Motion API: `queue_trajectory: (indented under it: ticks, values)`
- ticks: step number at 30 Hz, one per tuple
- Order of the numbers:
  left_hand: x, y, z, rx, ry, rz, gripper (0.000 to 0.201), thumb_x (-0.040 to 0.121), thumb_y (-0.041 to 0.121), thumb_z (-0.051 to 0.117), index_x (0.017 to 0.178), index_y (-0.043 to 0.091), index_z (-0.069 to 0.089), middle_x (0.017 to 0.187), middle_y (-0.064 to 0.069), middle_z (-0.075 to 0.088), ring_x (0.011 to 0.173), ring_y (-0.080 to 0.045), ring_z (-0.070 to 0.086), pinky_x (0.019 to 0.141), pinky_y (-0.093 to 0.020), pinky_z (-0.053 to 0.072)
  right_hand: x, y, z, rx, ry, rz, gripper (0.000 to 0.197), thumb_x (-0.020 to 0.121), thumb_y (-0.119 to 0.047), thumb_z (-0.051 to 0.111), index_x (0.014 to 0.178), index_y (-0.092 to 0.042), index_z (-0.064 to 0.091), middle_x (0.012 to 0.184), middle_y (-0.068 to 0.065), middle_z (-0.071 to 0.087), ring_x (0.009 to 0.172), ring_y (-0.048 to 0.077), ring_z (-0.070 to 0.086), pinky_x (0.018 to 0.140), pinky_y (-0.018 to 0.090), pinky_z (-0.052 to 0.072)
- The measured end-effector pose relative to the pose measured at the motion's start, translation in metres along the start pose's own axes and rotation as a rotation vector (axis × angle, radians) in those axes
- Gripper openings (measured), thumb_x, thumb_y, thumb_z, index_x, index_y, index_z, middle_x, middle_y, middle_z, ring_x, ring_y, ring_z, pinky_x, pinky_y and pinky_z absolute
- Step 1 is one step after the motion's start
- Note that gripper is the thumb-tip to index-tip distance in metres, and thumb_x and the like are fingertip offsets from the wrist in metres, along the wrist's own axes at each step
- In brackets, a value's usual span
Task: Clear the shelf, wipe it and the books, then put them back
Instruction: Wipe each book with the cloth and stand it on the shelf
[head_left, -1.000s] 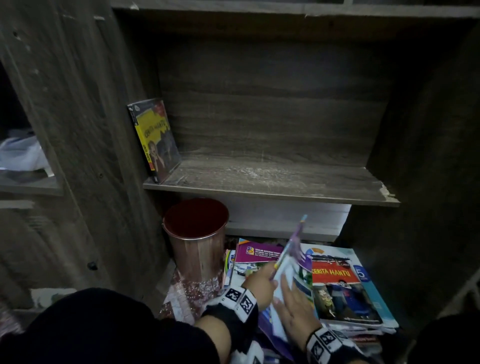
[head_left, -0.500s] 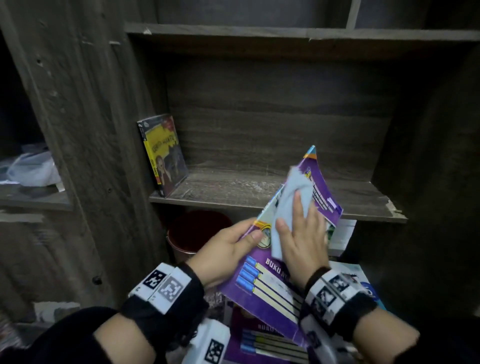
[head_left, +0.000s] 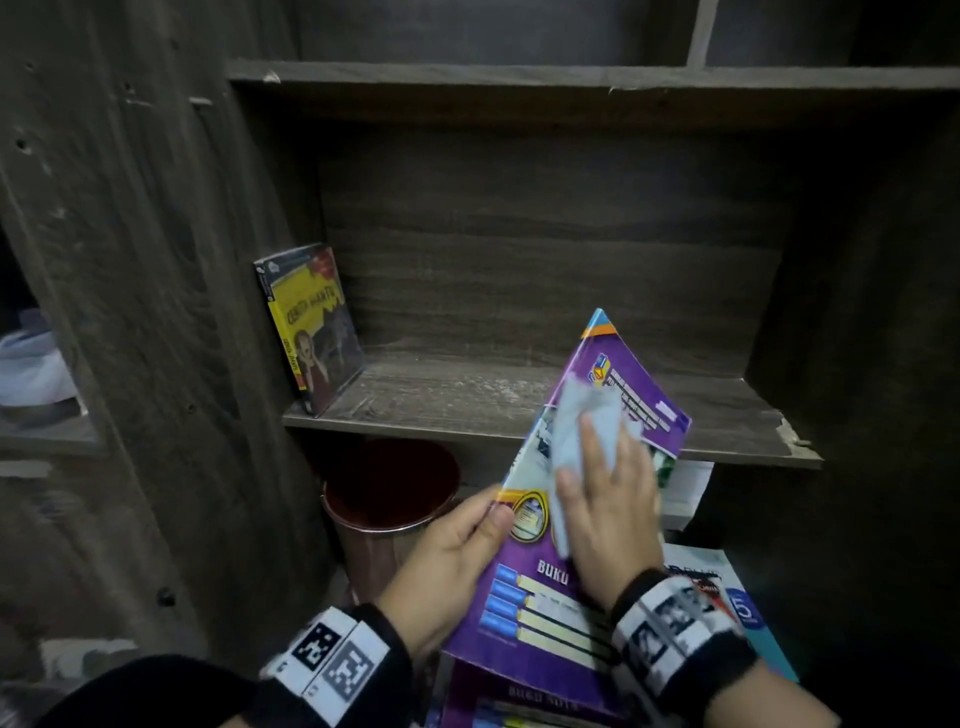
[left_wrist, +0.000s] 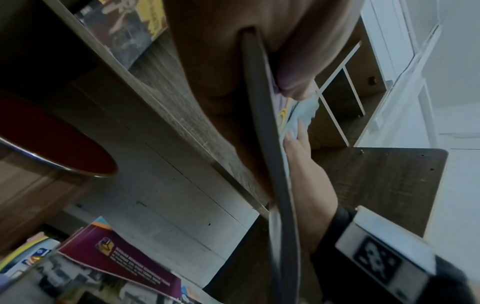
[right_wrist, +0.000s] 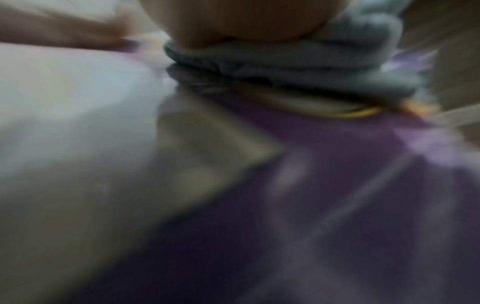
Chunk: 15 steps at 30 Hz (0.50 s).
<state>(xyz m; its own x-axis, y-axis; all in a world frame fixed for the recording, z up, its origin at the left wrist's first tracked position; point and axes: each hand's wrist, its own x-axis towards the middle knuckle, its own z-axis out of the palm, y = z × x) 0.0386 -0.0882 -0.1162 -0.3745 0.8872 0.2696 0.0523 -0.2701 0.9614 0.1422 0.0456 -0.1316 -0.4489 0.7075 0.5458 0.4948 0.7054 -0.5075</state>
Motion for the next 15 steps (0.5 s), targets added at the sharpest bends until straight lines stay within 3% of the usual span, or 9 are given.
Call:
queue_trajectory:
  ticks: [4, 5, 7, 10, 13, 15]
  values:
    - [0.005, 0.000, 0.006, -0.072, 0.008, -0.026, 0.035, 0.086, 0.028, 0.049, 0.118, 0.019, 0.061, 0.109, -0.008, 0.072, 0.095, -0.020, 0.068, 0.087, -0.034, 0.055, 0.026, 0.020, -0.013, 0.060, -0.039, 0.425, 0.054, 0.098, -0.053, 0.019, 0.150, -0.044, 0.007, 0.161, 0.003, 0.004, 0.144, 0.032, 0.010, 0.113, 0.052, 0.016]
    - [0.006, 0.000, 0.007, -0.077, 0.025, -0.029, 0.033, 0.087, 0.028, 0.049, 0.117, 0.020, 0.061, 0.109, -0.008, 0.072, 0.096, -0.020, 0.068, 0.088, -0.035, 0.055, 0.021, 0.013, -0.012, 0.029, -0.067, 0.413, 0.055, 0.098, -0.052, 0.018, 0.151, -0.042, 0.006, 0.161, 0.000, 0.001, 0.144, 0.031, 0.008, 0.114, 0.053, 0.017]
    - [0.008, -0.003, 0.011, -0.053, 0.053, -0.024, 0.030, 0.094, 0.031, 0.051, 0.120, 0.021, 0.061, 0.114, -0.005, 0.071, 0.105, -0.021, 0.066, 0.097, -0.041, 0.051, -0.001, -0.006, -0.002, -0.004, -0.129, 0.220, 0.057, 0.095, -0.058, 0.010, 0.148, -0.046, -0.002, 0.159, -0.006, -0.005, 0.144, 0.024, 0.000, 0.115, 0.050, 0.014]
    - [0.006, -0.010, 0.017, 0.023, 0.046, -0.016, 0.036, 0.092, 0.032, 0.049, 0.125, 0.022, 0.059, 0.121, 0.001, 0.068, 0.118, -0.019, 0.061, 0.105, -0.040, 0.044, -0.021, -0.018, 0.002, 0.060, -0.092, -0.041, 0.055, 0.086, -0.071, -0.002, 0.139, -0.059, -0.012, 0.158, -0.001, 0.004, 0.141, 0.017, 0.000, 0.112, 0.047, 0.013]
    - [0.006, -0.011, 0.019, 0.011, 0.012, -0.033, 0.029, 0.093, 0.032, 0.052, 0.119, 0.025, 0.063, 0.116, -0.002, 0.070, 0.112, -0.023, 0.064, 0.099, -0.039, 0.048, 0.003, 0.001, -0.003, 0.092, 0.013, 0.032, 0.055, 0.087, -0.068, 0.004, 0.141, -0.060, -0.006, 0.160, 0.002, 0.007, 0.143, 0.017, 0.002, 0.114, 0.046, 0.010]
    - [0.005, -0.009, 0.020, -0.037, -0.030, -0.060, 0.026, 0.093, 0.030, 0.054, 0.117, 0.024, 0.063, 0.111, -0.006, 0.072, 0.101, -0.023, 0.067, 0.089, -0.034, 0.053, 0.028, 0.024, -0.010, 0.064, 0.042, 0.243, 0.054, 0.095, -0.058, 0.013, 0.148, -0.049, 0.006, 0.160, 0.004, 0.007, 0.145, 0.026, 0.006, 0.114, 0.049, 0.013]
